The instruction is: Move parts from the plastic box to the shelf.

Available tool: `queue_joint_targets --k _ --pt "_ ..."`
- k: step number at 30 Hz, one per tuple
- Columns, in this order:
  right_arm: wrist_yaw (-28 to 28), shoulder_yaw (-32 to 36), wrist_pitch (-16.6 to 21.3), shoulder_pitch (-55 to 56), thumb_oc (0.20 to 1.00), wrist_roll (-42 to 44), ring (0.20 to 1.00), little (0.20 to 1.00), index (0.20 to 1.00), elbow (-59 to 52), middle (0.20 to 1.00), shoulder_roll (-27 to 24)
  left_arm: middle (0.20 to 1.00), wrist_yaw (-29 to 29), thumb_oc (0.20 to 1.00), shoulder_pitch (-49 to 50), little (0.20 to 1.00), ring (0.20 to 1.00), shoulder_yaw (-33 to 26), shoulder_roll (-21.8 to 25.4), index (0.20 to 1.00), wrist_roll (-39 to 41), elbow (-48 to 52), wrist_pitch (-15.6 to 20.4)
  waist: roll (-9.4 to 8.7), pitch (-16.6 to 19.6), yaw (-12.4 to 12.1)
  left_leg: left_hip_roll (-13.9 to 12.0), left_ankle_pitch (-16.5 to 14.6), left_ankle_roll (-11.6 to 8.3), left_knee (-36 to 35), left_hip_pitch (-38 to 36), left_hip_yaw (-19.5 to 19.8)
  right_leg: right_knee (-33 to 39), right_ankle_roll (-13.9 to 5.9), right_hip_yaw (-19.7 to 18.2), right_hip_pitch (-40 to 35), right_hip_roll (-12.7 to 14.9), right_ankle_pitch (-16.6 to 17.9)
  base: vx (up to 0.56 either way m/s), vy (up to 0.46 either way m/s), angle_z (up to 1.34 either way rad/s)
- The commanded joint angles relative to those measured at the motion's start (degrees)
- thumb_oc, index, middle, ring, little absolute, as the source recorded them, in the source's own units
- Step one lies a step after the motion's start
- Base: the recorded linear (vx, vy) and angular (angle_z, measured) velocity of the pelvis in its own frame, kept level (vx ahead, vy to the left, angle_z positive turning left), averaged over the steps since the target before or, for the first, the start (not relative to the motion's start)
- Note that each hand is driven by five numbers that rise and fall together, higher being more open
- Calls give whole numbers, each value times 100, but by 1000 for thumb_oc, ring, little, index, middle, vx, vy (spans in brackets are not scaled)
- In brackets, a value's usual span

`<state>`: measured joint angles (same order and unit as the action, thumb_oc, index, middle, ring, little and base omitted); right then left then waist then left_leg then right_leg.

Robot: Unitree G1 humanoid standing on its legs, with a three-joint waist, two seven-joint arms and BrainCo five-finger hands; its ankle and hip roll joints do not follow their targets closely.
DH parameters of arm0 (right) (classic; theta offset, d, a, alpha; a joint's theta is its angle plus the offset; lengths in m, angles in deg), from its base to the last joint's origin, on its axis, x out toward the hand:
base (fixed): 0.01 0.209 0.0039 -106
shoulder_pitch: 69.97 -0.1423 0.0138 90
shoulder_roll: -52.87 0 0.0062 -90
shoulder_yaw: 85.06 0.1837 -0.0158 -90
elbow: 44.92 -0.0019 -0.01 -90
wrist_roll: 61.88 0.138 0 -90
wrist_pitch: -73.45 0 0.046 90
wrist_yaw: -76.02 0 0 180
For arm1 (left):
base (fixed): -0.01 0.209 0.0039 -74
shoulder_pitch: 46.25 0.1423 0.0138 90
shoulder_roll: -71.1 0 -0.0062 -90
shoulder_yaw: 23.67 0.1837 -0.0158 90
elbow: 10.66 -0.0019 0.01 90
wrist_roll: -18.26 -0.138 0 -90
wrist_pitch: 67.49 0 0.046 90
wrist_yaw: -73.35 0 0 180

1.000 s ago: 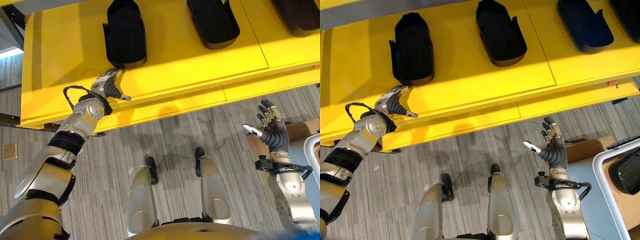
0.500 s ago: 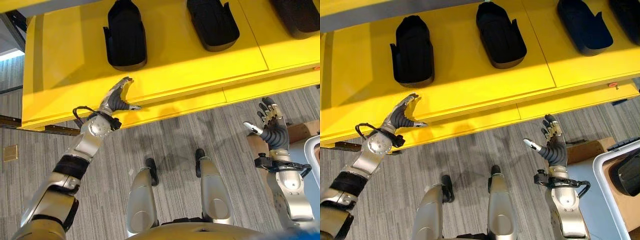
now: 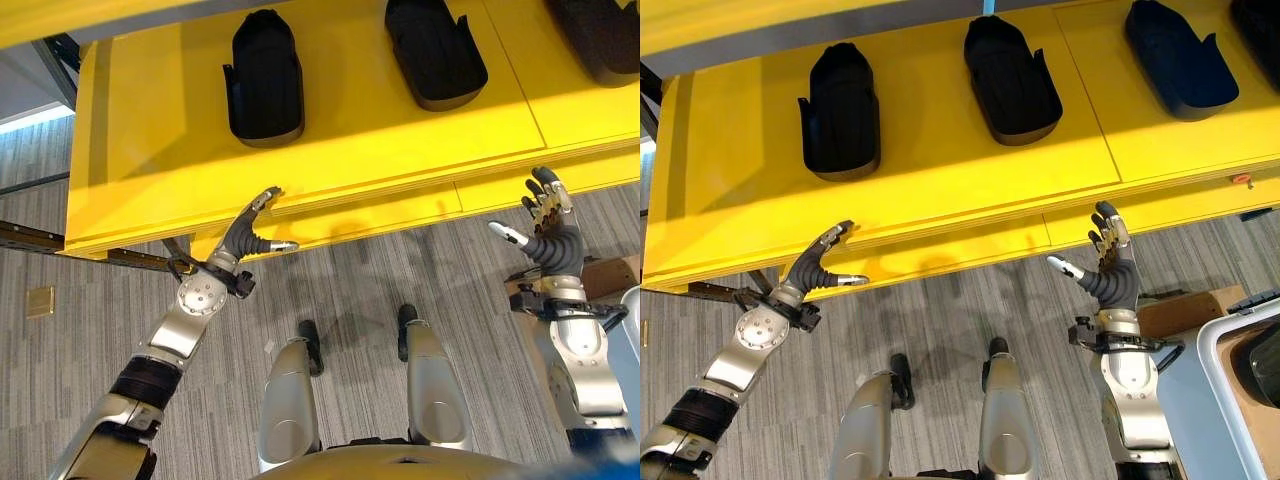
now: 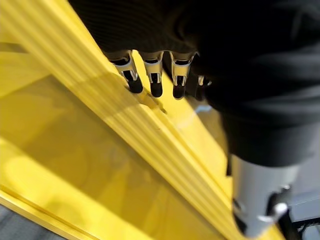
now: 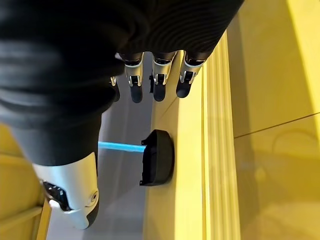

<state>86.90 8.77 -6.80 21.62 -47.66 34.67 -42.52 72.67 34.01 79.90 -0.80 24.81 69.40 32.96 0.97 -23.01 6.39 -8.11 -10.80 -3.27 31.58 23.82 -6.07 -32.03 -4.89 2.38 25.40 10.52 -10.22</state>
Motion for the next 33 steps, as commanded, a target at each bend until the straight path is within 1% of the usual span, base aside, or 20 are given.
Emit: queue_joint_targets --k 1,7,8,11,12,13,14,15,18,19,21,23,26,27,28,29,30,31,32,33 --pt "167 46 374 11 1000 -205 1000 1000 1000 -238 1000 -76 1000 281 1000 702 1000 1000 439 -69 1000 439 46 -61 -110 162 -12 -62 593 -58 -475 94 411 437 -141 206 -495 198 237 31 -32 7" --pt "172 -225 365 -39 1000 -133 1000 1000 1000 78 1000 -81 1000 207 1000 1028 1000 1000 364 -214 1000 921 186 24 -75 245 -68 -105 797 -94 -933 -313 455 749 -133 290 -860 111 273 33 -41 3" --pt "140 -267 364 -21 1000 -171 1000 1000 1000 127 1000 -123 1000 267 1000 1138 1000 1000 363 -264 1000 1066 153 37 -59 277 -71 -139 907 -101 -1150 -482 450 883 -122 319 -972 54 290 30 -48 7" --pt "125 -329 364 -13 1000 -197 1000 1000 1000 176 1000 -145 1000 220 1000 1239 1000 1000 321 -357 1000 1171 151 41 -34 327 -85 -175 1044 -111 -1460 -681 426 1060 -111 368 -1094 -19 314 23 -43 4" --pt "122 -349 356 -9 1000 -216 1000 1000 1000 208 1000 -157 1000 294 1000 1329 1000 1000 300 -408 1000 1381 156 17 -7 397 -86 -225 1186 -120 -1738 -827 407 1215 -104 400 -1156 -74 373 49 -52 2" --pt "124 -353 356 6 1000 -224 1000 1000 1000 219 1000 -163 1000 311 1000 1390 1000 1000 293 -438 1000 1440 162 30 3 426 -92 -246 1225 -132 -1894 -939 392 1275 -102 420 -1225 -102 347 32 -35 -3" --pt "124 -354 356 5 1000 -224 1000 1000 1000 218 1000 -164 1000 312 1000 1389 1000 1000 291 -438 1000 1440 163 29 7 432 -92 -248 1259 -131 -1924 -936 391 1300 -98 422 -1220 -107 376 33 -56 -10" --pt "98 -375 359 16 1000 -234 1000 1000 1000 233 1000 -162 1000 327 1000 1476 1000 1000 289 -496 1000 1465 186 19 28 510 -92 -314 1420 -154 -2227 -1122 370 1456 -81 479 -1323 -179 394 17 -67 -9" --pt "97 -381 359 42 1000 -239 1000 1000 1000 247 1000 -161 1000 383 1000 1590 1000 1000 291 -524 1000 1528 268 22 66 589 -95 -399 1558 -180 -2490 -1302 330 1562 -63 515 -1429 -256 374 16 -75 -5" --pt "49 -442 365 57 1000 -252 1000 1000 1000 242 1000 -175 1000 394 1000 1679 1000 1000 281 -586 1000 1648 280 -3 101 666 -100 -492 1682 -225 -2687 -1476 278 1560 -18 529 -1496 -354 321 4 -151 0" --pt "16 -477 367 108 1000 -264 1000 1000 1000 228 1000 -221 1000 393 1000 1837 1000 1000 238 -649 1000 1787 321 2 123 725 -104 -616 1753 -244 -2789 -1640 247 1451 55 539 -1542 -458 199 7 -157 -11" --pt "-79 -534 374 137 1000 -249 1000 1000 1000 200 1000 -273 1000 435 1000 1974 1000 1000 169 -742 1000 1995 337 -32 114 772 -117 -730 1788 -256 -2835 -1796 233 1331 127 508 -1594 -560 32 17 -159 -12" --pt "-242 -595 373 276 1000 -208 1000 1000 1000 149 1000 -356 1000 457 1000 2139 1000 1000 41 -921 1000 2284 367 -36 82 864 -123 -859 1972 -264 -2874 -1915 270 1251 308 425 -1711 -776 -177 10 -192 -15" --pt "-290 -601 370 330 1000 -212 1000 1000 1000 139 1000 -389 1000 485 1000 2170 1000 1000 14 -954 1000 2345 371 -33 87 897 -133 -917 2151 -286 -2882 -1887 282 1289 378 430 -1733 -849 -163 1 -285 -9" --pt "-371 -585 369 452 1000 -208 1000 1000 1000 114 1000 -442 1000 517 1000 2210 1000 1000 -21 -984 1000 2311 412 -15 49 948 -162 -989 2504 -339 -2856 -1863 273 1440 480 476 -1897 -957 -184 -9 -222 -3" --pt "-373 -584 370 457 1000 -207 1000 1000 1000 112 1000 -442 1000 517 1000 2215 1000 1000 -20 -984 1000 2310 415 -17 54 950 -155 -996 2518 -346 -2870 -1866 284 1461 486 487 -1910 -966 -174 2 -214 12" --pt "-410 -572 371 513 1000 -207 1000 1000 1000 97 1000 -461 1000 518 1000 2219 1000 1000 -32 -998 1000 2308 423 -8 37 963 -159 -1023 2730 -364 -2849 -1835 243 1580 527 537 -1990 -1000 -143 -9 -133 11" --pt "-407 -546 360 546 1000 -193 1000 1000 1000 92 1000 -476 1000 525 1000 2209 1000 1000 -41 -1004 1000 2317 419 -19 -25 962 -150 -980 2742 -345 -2806 -1820 155 1726 547 600 -2105 -978 -129 -24 -209 18" --pt "-395 -510 356 605 1000 -165 1000 1000 1000 88 1000 -476 1000 538 1000 2204 1000 1000 -59 -1016 1000 2316 418 -21 -87 989 -134 -882 2566 -293 -2721 -1786 -68 1913 569 692 -2215 -955 -79 -28 -217 29" --pt "-454 -496 327 701 1000 -141 1000 1000 1000 73 1000 -448 1000 554 1000 2247 1000 1000 -81 -1061 1000 2293 438 -3 -158 1039 -161 -399 2003 -121 -2577 -1765 -156 2199 514 724 -2347 -935 58 -20 -146 41"
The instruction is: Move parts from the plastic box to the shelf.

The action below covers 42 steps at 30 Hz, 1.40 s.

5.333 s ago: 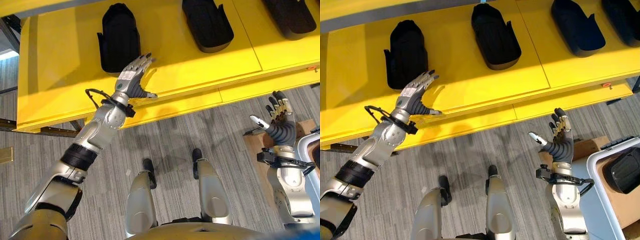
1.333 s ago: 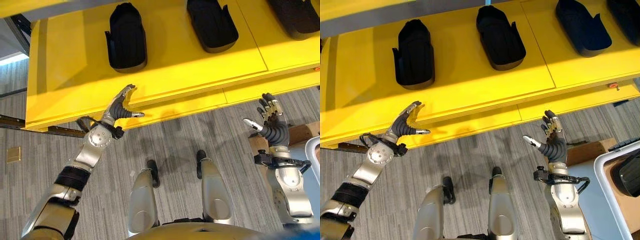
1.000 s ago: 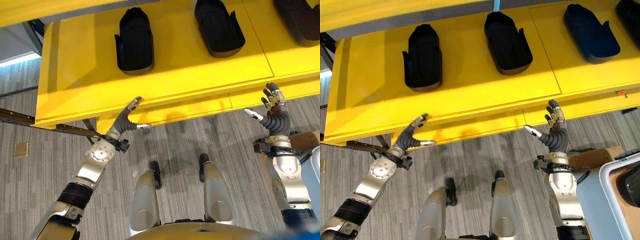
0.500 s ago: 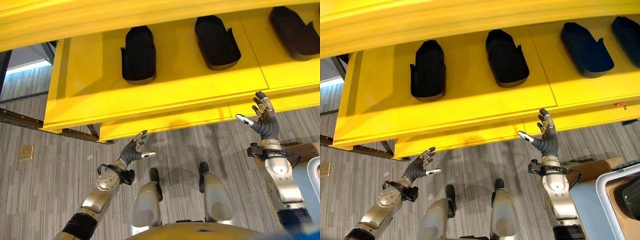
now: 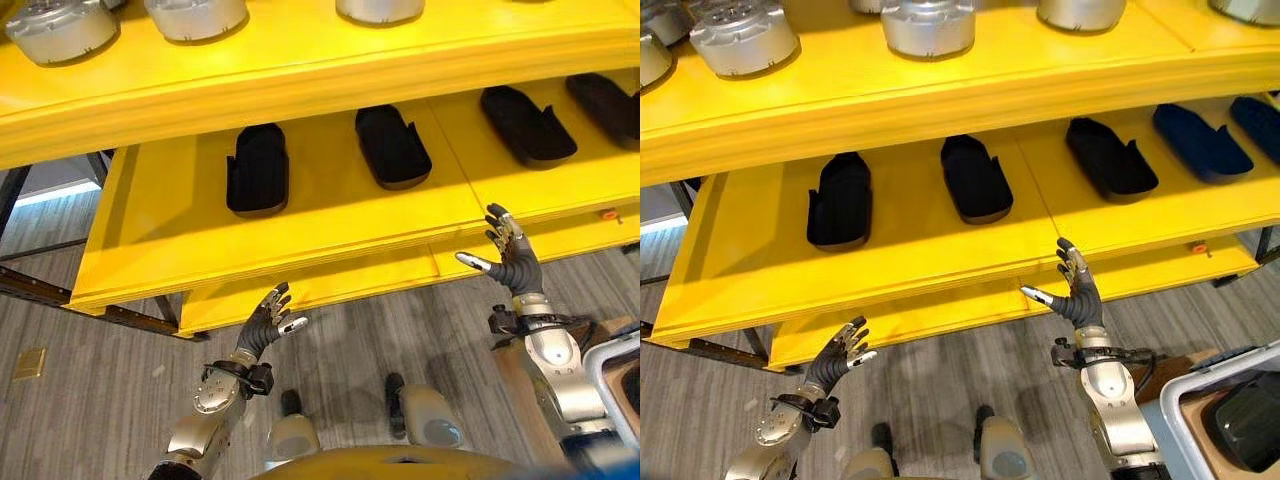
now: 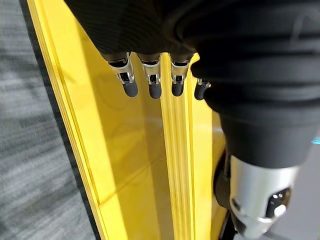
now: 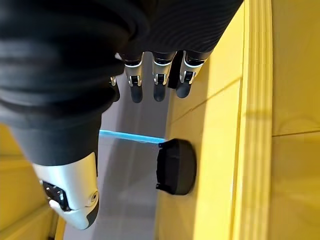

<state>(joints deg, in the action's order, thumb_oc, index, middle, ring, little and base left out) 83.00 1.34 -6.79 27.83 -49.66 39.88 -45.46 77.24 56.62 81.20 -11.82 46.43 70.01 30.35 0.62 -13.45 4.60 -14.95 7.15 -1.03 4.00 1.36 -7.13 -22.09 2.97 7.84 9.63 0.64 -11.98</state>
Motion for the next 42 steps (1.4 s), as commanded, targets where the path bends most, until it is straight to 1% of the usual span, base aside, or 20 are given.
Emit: queue_joint_targets --k 1,3,5,7,9,17,23,26,27,28,30,31,32,33,35,36,37,39,40,42 --pt "-64 248 325 84 1000 59 1000 1000 1000 -450 1000 -152 1000 98 1000 -11 1000 1000 -210 43 1000 131 377 258 -127 77 17 291 185 -336 204 479 -53 1217 -281 176 -787 59 235 -10 -85 51" --pt "-150 191 306 153 1000 61 1000 1000 1000 -462 1000 -130 1000 44 1000 11 1000 1000 -221 -5 1000 92 383 280 -146 129 -84 1154 -303 -116 284 565 293 1541 -346 103 -901 28 495 21 -30 26" --pt "-296 80 281 137 1000 38 1000 1000 1000 -359 1000 -131 1000 77 1000 18 1000 1000 -193 -50 1000 11 390 299 -114 221 -130 1735 -620 85 271 501 534 1760 -409 16 -933 -82 654 52 -17 -1" --pt "-390 -172 244 49 1000 71 1000 1000 1000 -152 1000 -41 1000 76 1000 125 1000 1000 -223 -77 1000 -54 545 328 -94 301 -308 2400 -814 202 393 460 1466 1947 -436 -299 -929 -230 797 71 -5 -50" --pt "-427 -341 205 -102 1000 90 1000 1000 1000 -75 1000 17 1000 52 1000 189 1000 1000 -277 -77 1000 -95 614 343 -76 384 -376 2623 -855 330 327 376 1931 2017 -449 -554 -905 -387 868 68 5 -133" --pt "-584 -500 61 25 1000 217 1000 1000 1000 30 1000 171 1000 44 1000 311 1000 1000 -297 -174 1000 -110 449 340 -175 878 -271 2351 -593 484 -670 -193 1639 2511 -526 -779 -1152 -436 1097 54 61 -51" --pt "-683 -672 2 21 1000 216 1000 1000 1000 -20 1000 180 1000 -42 1000 306 1000 1000 -314 -143 1000 -148 391 334 -137 905 -192 2289 -582 530 -858 -376 1398 2382 -589 -979 -1110 -434 1135 0 60 -23" --pt "-705 -758 -24 -35 1000 247 1000 1000 1000 -16 1000 191 1000 -73 1000 232 1000 1000 -284 -82 1000 -175 419 350 -83 788 -123 2251 -573 559 -851 -396 1273 1919 -618 -1021 -845 -458 1103 -70 67 -26" --pt "-677 -814 -29 -131 1000 178 1000 1000 1000 -24 1000 202 1000 -154 1000 186 1000 1000 -313 -50 1000 -207 458 376 -33 640 -176 2189 -585 577 -811 -363 1116 1426 -696 -766 -553 -379 1000 -192 63 -26" --pt "-647 -882 -37 -264 1000 158 1000 1000 1000 -24 1000 218 1000 -230 1000 129 1000 1000 -364 -19 1000 -179 462 383 36 498 -257 2096 -597 552 -782 -343 936 1135 -759 -256 -388 -155 895 -261 50 -46" --pt "-529 -1030 -60 -481 1000 133 1000 1000 1000 -5 1000 401 1000 -364 1000 110 1000 1000 -484 -40 1000 -139 476 348 207 450 -599 1856 -621 433 -838 -299 451 1053 -747 1442 -475 766 714 -178 13 -119" --pt "-527 -1032 -58 -486 1000 132 1000 1000 1000 -1 1000 403 1000 -365 1000 110 1000 1000 -486 -39 1000 -139 477 347 204 434 -582 1861 -622 432 -838 -314 466 1038 -750 1456 -490 775 699 -47 8 -196" --pt "-545 -1150 -130 -604 1000 43 1000 1000 1000 64 1000 457 1000 -343 1000 53 1000 1000 -415 -76 1000 -87 359 321 252 465 -590 1800 -680 471 -884 -404 243 925 -870 1176 -499 1238 884 -4 13 -171" --pt "-545 -1148 -131 -605 1000 42 1000 1000 1000 64 1000 458 1000 -343 1000 50 1000 1000 -414 -77 1000 -88 356 322 253 466 -602 1800 -679 474 -885 -403 232 933 -873 1164 -495 1236 893 13 -5 -118" --pt "-540 -1137 -169 -582 1000 17 1000 1000 1000 63 1000 426 1000 -341 1000 22 1000 1000 -348 -87 1000 -80 356 330 289 513 -544 1854 -733 482 -900 -415 248 1101 -1001 721 -510 1453 1103 27 -31 -87" --pt "-520 -1145 -180 -580 1000 13 1000 1000 1000 90 1000 431 1000 -357 1000 19 1000 1000 -327 -114 1000 -40 347 318 298 537 -555 1867 -765 480 -900 -412 188 1303 -1088 741 -535 1619 1304 75 -69 -56" --pt "-495 -1161 -194 -619 1000 -49 1000 1000 1000 111 1000 428 1000 -375 1000 21 1000 1000 -348 -150 1000 10 364 298 327 570 -609 1824 -879 420 -900 -450 99 1572 -1260 939 -541 1926 1485 64 -131 -23" --pt "-492 -1205 -212 -700 1000 -154 1000 1000 1000 127 1000 432 1000 -405 1000 23 1000 1000 -387 -190 1000 2 329 298 282 589 -672 1724 -927 379 -900 -456 -123 1894 -1407 1372 -538 2231 1848 54 -156 -48" --pt "-489 -1211 -215 -698 1000 -161 1000 1000 1000 127 1000 441 1000 -405 1000 24 1000 1000 -388 -188 1000 -2 322 302 282 581 -677 1725 -964 378 -899 -491 -125 1924 -1441 1367 -582 2225 1852 78 -234 -101" --pt "-553 -1200 -258 -708 1000 -199 1000 1000 1000 73 1000 411 1000 -397 1000 -15 1000 1000 -453 -233 1000 -58 214 304 18 663 -717 1669 -944 297 -900 -492 -453 2247 -1574 1647 -732 2218 2076 76 -276 -84"
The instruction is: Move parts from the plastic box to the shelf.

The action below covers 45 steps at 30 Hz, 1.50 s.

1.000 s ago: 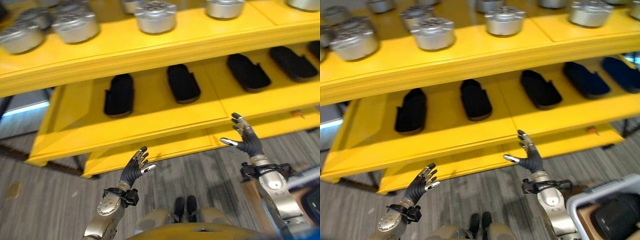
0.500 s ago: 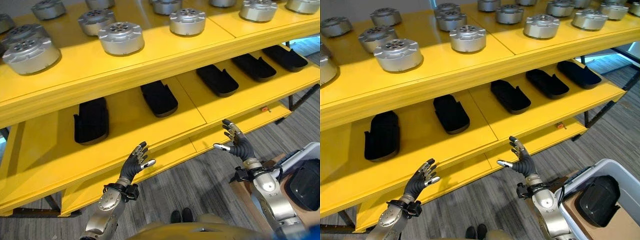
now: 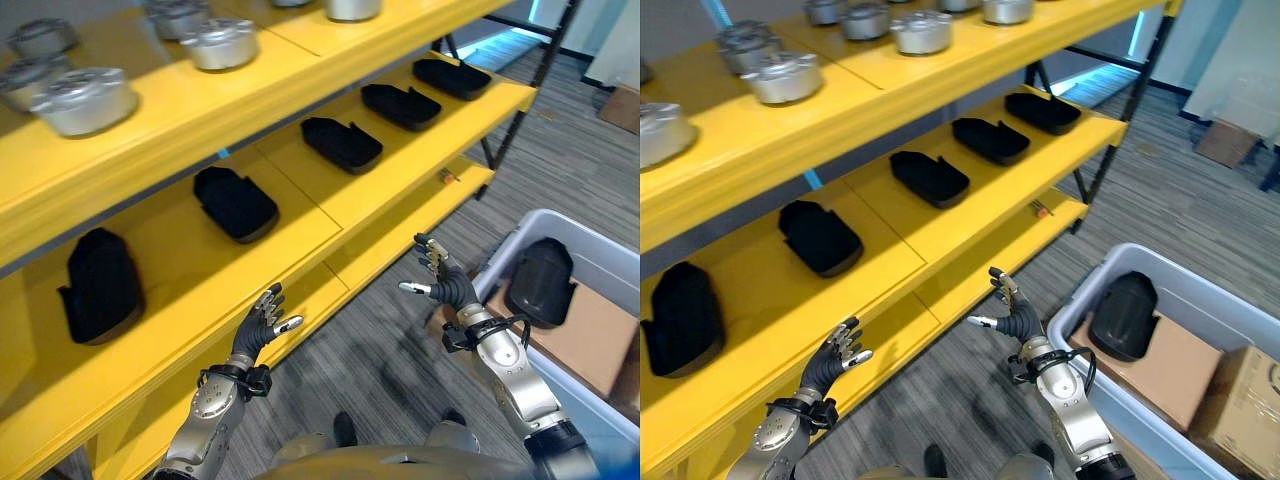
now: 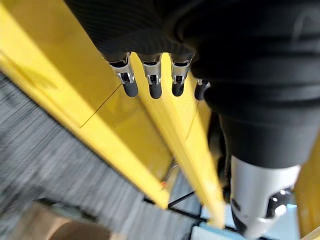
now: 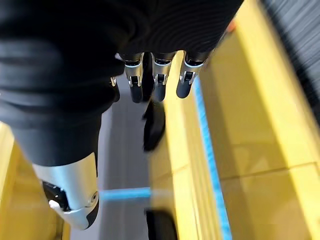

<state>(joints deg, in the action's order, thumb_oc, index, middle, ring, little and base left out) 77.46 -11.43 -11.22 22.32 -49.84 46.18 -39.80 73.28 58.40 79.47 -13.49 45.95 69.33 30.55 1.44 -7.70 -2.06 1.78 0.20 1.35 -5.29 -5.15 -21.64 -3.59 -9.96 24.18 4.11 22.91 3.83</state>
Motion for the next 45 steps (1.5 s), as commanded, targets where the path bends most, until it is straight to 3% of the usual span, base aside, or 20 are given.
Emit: queue_joint_targets --k 1,2,7,9,15,19,21,22,24,25,26,28,30,32,33,34,35,39,42,45 --pt "0 74 184 -153 1000 -181 1000 1000 1000 -555 1000 -153 1000 0 1000 -190 1000 1000 -281 -64 1000 -10 277 284 -53 106 -61 -20 -337 31 29 111 1055 399 -347 -49 -221 -33 427 79 -419 -40" --pt "2 166 213 -126 1000 -160 1000 1000 1000 -618 1000 -283 1000 -26 1000 -263 1000 1000 -291 -121 1000 97 237 303 -56 120 69 -286 -150 -122 72 181 942 442 -196 -89 -215 -257 445 88 -308 -37" --pt "-14 259 259 -48 1000 -71 1000 1000 1000 -670 1000 -401 1000 24 1000 -236 1000 1000 -306 -139 1000 152 209 307 -36 78 206 -700 -61 -347 97 77 804 441 -47 -97 -327 -576 217 46 -314 -34" --pt "9 358 311 23 1000 38 1000 1000 1000 -652 1000 -498 1000 69 1000 -252 1000 1000 -286 -127 1000 128 148 275 18 54 359 -1101 72 -551 193 46 687 421 144 -193 -344 -953 -66 44 -352 -36" --pt "103 531 381 219 1000 245 1000 1000 1000 -652 1000 -540 1000 130 1000 -280 1000 1000 -149 -177 1000 40 93 221 168 68 568 -1586 273 -852 179 -139 586 388 389 -416 -497 -1473 -530 82 -203 -20" --pt "128 598 422 255 1000 303 1000 1000 1000 -688 1000 -576 1000 114 1000 -348 1000 1000 -72 -207 1000 27 50 198 194 30 678 -1754 261 -884 432 -160 541 205 550 -560 -488 -1642 -719 75 -196 -10" --pt "177 585 482 174 1000 332 1000 1000 1000 -683 1000 -630 1000 89 1000 -496 1000 1000 -36 -173 1000 -90 -36 247 188 -106 721 -1872 504 -913 1202 106 823 106 741 -778 -468 -1852 -862 51 -217 -38" --pt "177 586 482 173 1000 332 1000 1000 1000 -682 1000 -630 1000 89 1000 -497 1000 1000 -36 -173 1000 -90 -37 247 189 -105 723 -1875 501 -914 1208 112 827 105 742 -776 -467 -1854 -862 -25 -195 -60" --pt "153 561 494 140 1000 351 1000 1000 1000 -676 1000 -659 1000 56 1000 -483 1000 1000 -98 -97 1000 -219 -16 252 84 -205 698 -1985 909 -802 1936 437 1034 135 947 -873 -454 -1978 -813 7 -237 -42" --pt "124 532 496 130 1000 358 1000 1000 1000 -687 1000 -671 1000 50 1000 -453 1000 1000 -143 -104 1000 -134 -76 245 2 -262 647 -1961 1004 -722 2402 619 1218 166 1046 -962 -505 -2044 -818 129 -282 -31" --pt "125 542 494 135 1000 307 1000 1000 1000 -713 1000 -736 1000 27 1000 -391 1000 1000 -224 -150 1000 -27 -116 247 -114 -383 497 -1535 883 -567 2883 1046 1480 275 1092 -1128 -625 -2069 -865 122 -218 -43" --pt "128 564 468 139 1000 255 1000 1000 1000 -713 1000 -739 1000 -6 1000 -353 1000 1000 -290 -181 1000 -6 -104 261 -213 -469 390 -1081 569 -418 2791 1602 1715 396 1016 -1247 -733 -2041 -840 114 -57 -57" --pt "154 584 495 115 1000 218 1000 1000 1000 -683 1000 -755 1000 -43 1000 -283 1000 1000 -379 -254 1000 97 -81 304 -230 -556 334 -1129 765 -482 1989 1782 1798 446 908 -1368 -746 -2036 -802 145 89 -66" --pt "216 571 524 68 1000 137 1000 1000 1000 -564 1000 -750 1000 -137 1000 -322 1000 1000 -408 -310 1000 94 -188 384 -179 -706 215 -1210 1331 -645 985 1912 1906 407 837 -1484 -799 -2041 -820 127 137 -36" --pt "216 573 525 64 1000 137 1000 1000 1000 -562 1000 -750 1000 -137 1000 -328 1000 1000 -407 -311 1000 93 -191 385 -174 -701 209 -1215 1365 -645 945 1906 1901 410 840 -1489 -784 -2046 -807 121 148 -36" --pt "261 546 552 6 1000 81 1000 1000 1000 -484 1000 -727 1000 -186 1000 -346 1000 1000 -448 -327 1000 40 -202 427 -149 -756 70 -1075 1392 -673 653 1920 2399 372 790 -1664 -812 -2055 -859 131 172 -43" --pt "239 522 547 -64 1000 92 1000 1000 1000 -450 1000 -704 1000 -204 1000 -349 1000 1000 -497 -387 1000 136 -205 473 -92 -771 88 -1137 1244 -702 507 1655 2433 316 773 -1861 -831 -2095 -980 191 251 -105" --pt "262 572 521 -80 1000 211 1000 1000 1000 -339 1000 -577 1000 -275 1000 -408 1000 1000 -608 -486 1000 444 -319 492 -43 -678 187 -1168 922 -680 711 1308 2083 401 751 -2082 -934 -1997 -928 164 235 -119" --pt "186 586 459 -12 1000 290 1000 1000 1000 -352 1000 -528 1000 -290 1000 -400 1000 1000 -688 -453 1000 382 -355 539 -119 -656 236 -1080 537 -550 906 1145 1732 475 600 -2268 -1055 -1742 -843 142 262 -75" --pt "200 529 407 -67 1000 342 1000 1000 1000 -287 1000 -467 1000 -348 1000 -451 1000 1000 -777 -381 1000 517 -312 555 -166 -594 274 -1033 376 -494 909 1035 1389 518 473 -2422 -964 -1552 -737 72 229 -50"
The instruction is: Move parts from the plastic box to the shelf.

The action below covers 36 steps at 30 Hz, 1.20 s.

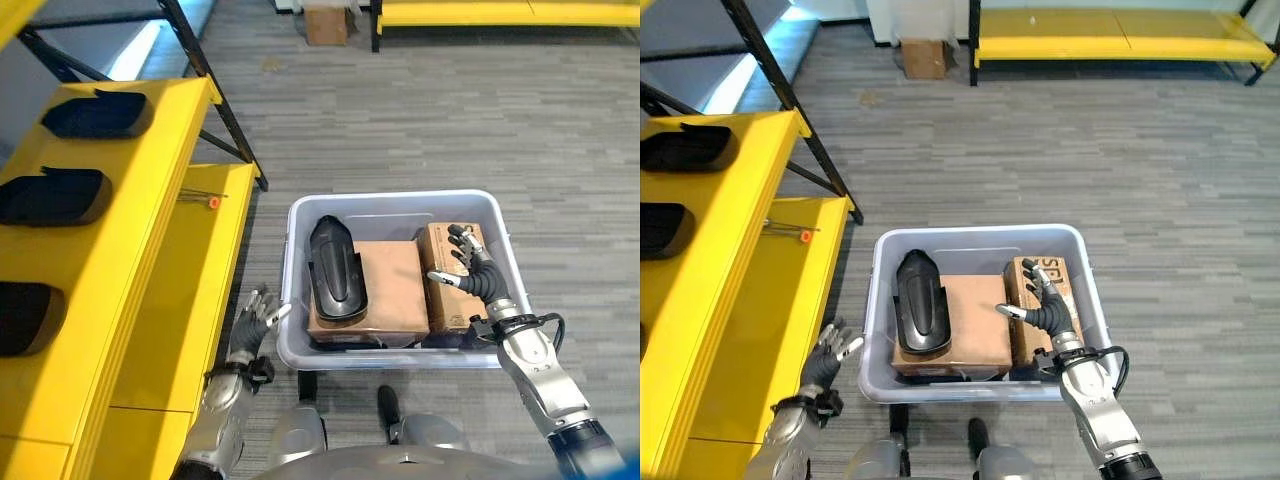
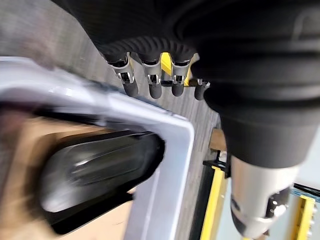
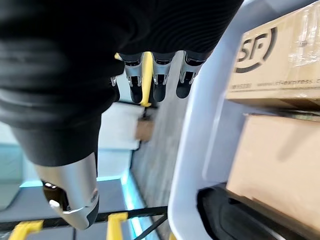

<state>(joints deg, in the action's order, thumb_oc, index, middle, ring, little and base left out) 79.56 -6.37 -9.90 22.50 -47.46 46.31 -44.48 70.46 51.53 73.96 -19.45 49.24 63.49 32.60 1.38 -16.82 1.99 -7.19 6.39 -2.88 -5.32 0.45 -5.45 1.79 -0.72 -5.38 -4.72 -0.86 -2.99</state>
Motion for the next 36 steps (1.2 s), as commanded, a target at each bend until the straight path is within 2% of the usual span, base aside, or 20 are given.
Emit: queue_joint_targets --k 1,4,9,16,26,31,36 --pt "-27 16 266 -106 1000 127 1000 1000 1000 -285 1000 25 1000 -82 1000 193 1000 1000 -237 252 1000 138 257 372 -200 352 -127 -106 -316 -46 905 437 -344 -11 -518 472 -33 893 -17 89 192 -64" --pt "-67 -50 206 -162 1000 115 1000 1000 1000 -265 1000 60 1000 -140 1000 136 1000 1000 -266 287 1000 52 229 361 -265 421 -114 -28 -471 28 922 406 -521 -6 -637 356 93 1011 64 67 147 -35" --pt "-98 -13 185 -132 1000 121 1000 1000 1000 -347 1000 64 1000 -152 1000 75 1000 1000 -260 343 1000 -98 270 353 -350 484 -51 54 -590 63 969 408 -646 45 -727 359 142 1133 155 59 77 -19" --pt "-29 -70 219 -288 1000 117 1000 1000 1000 -434 1000 38 1000 -162 1000 -54 1000 1000 -43 394 1000 -285 328 305 -348 485 11 109 -479 34 775 505 -688 110 -788 477 330 1209 266 16 16 -1" --pt "711 -515 274 -1638 1000 -121 1000 1000 1000 112 1000 161 1000 -543 1000 -1021 1000 1000 513 308 1000 -157 552 471 -139 -94 -38 121 -176 -36 585 1034 -599 91 -778 577 995 1199 458 -65 -18 7" --pt "873 -660 260 -1948 1000 -168 1000 1000 1000 200 1000 248 1000 -758 1000 -1374 1000 1000 603 235 1000 -160 589 539 -120 -282 -45 78 -92 -55 494 1160 -665 85 -787 506 1244 1172 546 -34 -12 -4" --pt "1040 -767 294 -2125 1000 -156 1000 1000 1000 224 1000 345 1000 -1033 1000 -1875 1000 1000 738 133 1000 -231 573 606 -183 -522 27 8 5 -90 431 1317 -710 79 -761 431 1500 1095 607 -14 -22 -5"
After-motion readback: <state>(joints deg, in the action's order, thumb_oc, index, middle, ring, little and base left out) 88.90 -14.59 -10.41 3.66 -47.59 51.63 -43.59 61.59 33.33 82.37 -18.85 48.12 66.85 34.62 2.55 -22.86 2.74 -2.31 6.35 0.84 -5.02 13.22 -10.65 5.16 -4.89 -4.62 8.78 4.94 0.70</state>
